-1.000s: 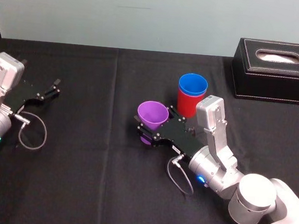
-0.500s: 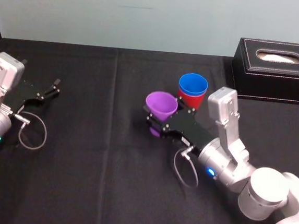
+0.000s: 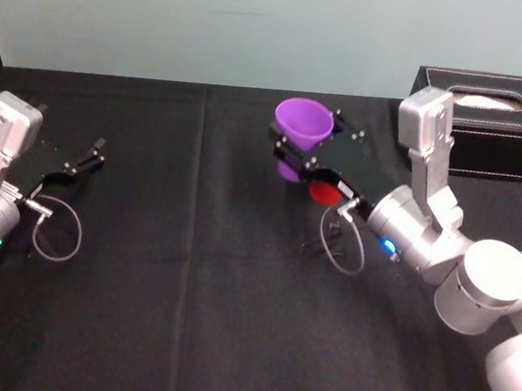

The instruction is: Stack the three plastic cups sequentially using one hand.

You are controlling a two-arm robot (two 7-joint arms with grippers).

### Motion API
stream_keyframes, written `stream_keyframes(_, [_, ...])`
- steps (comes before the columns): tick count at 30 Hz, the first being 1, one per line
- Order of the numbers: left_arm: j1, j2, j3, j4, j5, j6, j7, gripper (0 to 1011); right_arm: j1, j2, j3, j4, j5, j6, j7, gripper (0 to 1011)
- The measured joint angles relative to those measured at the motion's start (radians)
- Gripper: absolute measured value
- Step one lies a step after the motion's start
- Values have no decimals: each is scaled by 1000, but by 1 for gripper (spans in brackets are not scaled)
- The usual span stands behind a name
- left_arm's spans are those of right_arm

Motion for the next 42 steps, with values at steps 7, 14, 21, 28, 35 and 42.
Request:
stream_keyframes(7, [0, 0, 0, 0, 0, 0, 0, 1004, 46, -7, 19, 33, 8, 1, -21, 738])
stream_keyframes(14, [0, 0, 0, 0, 0, 0, 0, 1005, 58, -6, 36, 40, 16, -1, -31, 739])
stream_keyframes(21, [0, 0, 0, 0, 0, 0, 0, 1005, 48, 3, 51, 30, 23, -7, -35, 739])
stream_keyframes(28, [0, 0, 0, 0, 0, 0, 0, 1005, 42, 6, 61, 43, 27, -16, -37, 739])
stream_keyframes(35, [0, 0, 0, 0, 0, 0, 0, 1005, 42, 2, 67, 66, 29, -34, -37, 739])
stream_keyframes(42, [0, 0, 0, 0, 0, 0, 0, 1005, 47, -10, 67, 95, 25, -61, -37, 739])
